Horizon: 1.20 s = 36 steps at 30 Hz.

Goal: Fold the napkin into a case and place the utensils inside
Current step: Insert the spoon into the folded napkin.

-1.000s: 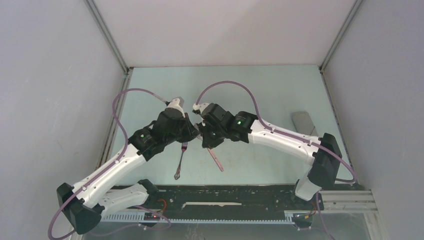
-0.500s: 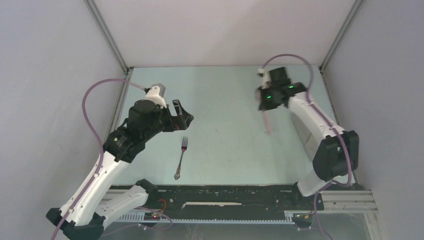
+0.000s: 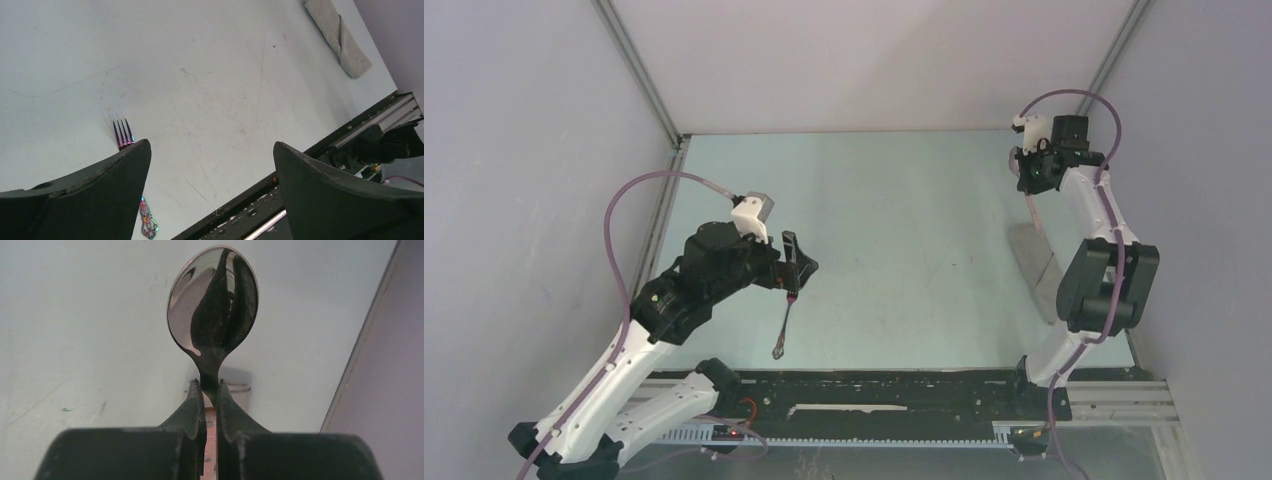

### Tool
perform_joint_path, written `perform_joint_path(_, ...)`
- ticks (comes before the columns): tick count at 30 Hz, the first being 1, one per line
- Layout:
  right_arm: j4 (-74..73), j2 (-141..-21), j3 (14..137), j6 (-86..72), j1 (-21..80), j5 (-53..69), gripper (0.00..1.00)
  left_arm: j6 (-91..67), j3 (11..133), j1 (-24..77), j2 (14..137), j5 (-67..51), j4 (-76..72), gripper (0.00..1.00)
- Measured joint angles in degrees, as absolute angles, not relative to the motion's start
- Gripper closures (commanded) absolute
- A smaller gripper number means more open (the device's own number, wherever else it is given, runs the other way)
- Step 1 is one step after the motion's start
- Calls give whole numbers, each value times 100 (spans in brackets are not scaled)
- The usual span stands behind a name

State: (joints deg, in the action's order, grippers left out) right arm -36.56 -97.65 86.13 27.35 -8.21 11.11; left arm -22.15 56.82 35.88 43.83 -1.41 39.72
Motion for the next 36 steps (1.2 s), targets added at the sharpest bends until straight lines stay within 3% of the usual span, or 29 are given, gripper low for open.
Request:
perform_joint_path(16, -2751, -10726, 7966, 3570, -1302, 1791, 100, -1942, 5680, 4075, 4740, 679, 3900, 0)
perform_joint_path(36, -2412, -10702, 7275, 3706, -1391, 1809, 100, -1892, 5599, 4075, 4781, 934, 3848, 0)
